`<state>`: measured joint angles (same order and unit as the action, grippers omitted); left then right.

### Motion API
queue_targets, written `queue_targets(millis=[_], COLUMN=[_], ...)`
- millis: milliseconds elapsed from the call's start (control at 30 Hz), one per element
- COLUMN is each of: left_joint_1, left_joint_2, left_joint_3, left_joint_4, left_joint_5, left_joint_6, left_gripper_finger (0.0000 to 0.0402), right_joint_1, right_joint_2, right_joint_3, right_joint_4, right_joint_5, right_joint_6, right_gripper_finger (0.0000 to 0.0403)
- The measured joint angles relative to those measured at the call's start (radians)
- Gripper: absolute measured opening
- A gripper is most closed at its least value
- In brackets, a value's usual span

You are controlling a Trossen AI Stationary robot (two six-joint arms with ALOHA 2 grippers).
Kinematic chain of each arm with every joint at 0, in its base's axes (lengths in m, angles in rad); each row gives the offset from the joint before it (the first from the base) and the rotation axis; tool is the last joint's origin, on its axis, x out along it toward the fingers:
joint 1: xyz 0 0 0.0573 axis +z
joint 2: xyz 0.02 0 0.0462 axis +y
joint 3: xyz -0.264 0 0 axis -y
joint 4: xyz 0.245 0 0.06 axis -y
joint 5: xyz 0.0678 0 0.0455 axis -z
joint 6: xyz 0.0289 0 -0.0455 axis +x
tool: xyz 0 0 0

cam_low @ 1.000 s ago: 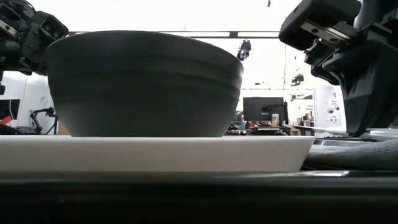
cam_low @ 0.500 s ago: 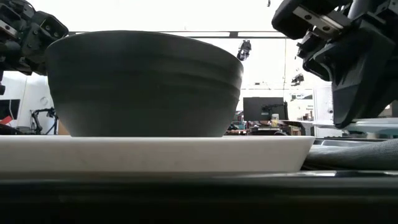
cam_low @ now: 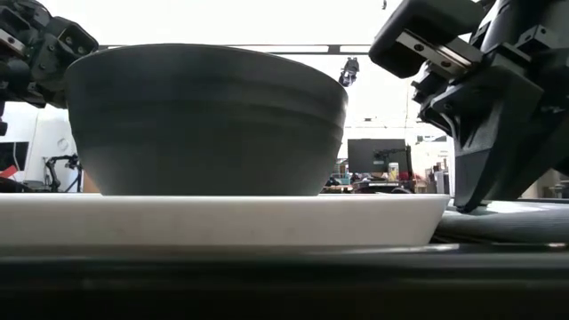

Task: Set up tray
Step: Put the green knife on the gray napkin on the black tray, then put the green spoon to the right of the green knife on the gray napkin on the black tray

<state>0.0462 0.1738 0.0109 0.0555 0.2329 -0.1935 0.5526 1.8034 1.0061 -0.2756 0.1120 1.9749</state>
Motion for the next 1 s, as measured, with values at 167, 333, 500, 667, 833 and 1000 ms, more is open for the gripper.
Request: queue_targets(millis=[167, 333, 500, 667, 833, 1000], left_joint_1=[0.000, 0.000, 0.000, 0.000, 0.000, 0.000], left_joint_2=[0.003, 0.003, 0.002, 0.002, 0.002, 0.002], left_joint_3=[0.000, 0.000, 0.000, 0.000, 0.000, 0.000], left_joint_4=[0.000, 0.000, 0.000, 0.000, 0.000, 0.000], left_joint_5=[0.000, 0.000, 0.000, 0.000, 0.000, 0.000], left_joint_6=[0.000, 0.000, 0.000, 0.000, 0.000, 0.000], left_gripper_finger=[0.0151, 0.0151, 0.0151, 0.0151, 0.0151, 0.0151], right_joint_1=[-0.007, -0.015, -0.021, -0.022, -0.022, -0.021], right_joint_2=[0.000, 0.000, 0.000, 0.000, -0.009, -0.057], right_joint_3=[0.000, 0.000, 0.000, 0.000, 0.000, 0.000], right_joint_4=[0.005, 0.014, 0.018, 0.012, 0.007, -0.066], right_joint_5=[-0.006, -0.008, -0.007, -0.008, -0.008, -0.008], right_joint_6=[-0.015, -0.040, -0.050, -0.044, -0.041, -0.037], right_gripper_finger=[0.0018, 0.0024, 0.0065, 0.0106, 0.0136, 0.0155])
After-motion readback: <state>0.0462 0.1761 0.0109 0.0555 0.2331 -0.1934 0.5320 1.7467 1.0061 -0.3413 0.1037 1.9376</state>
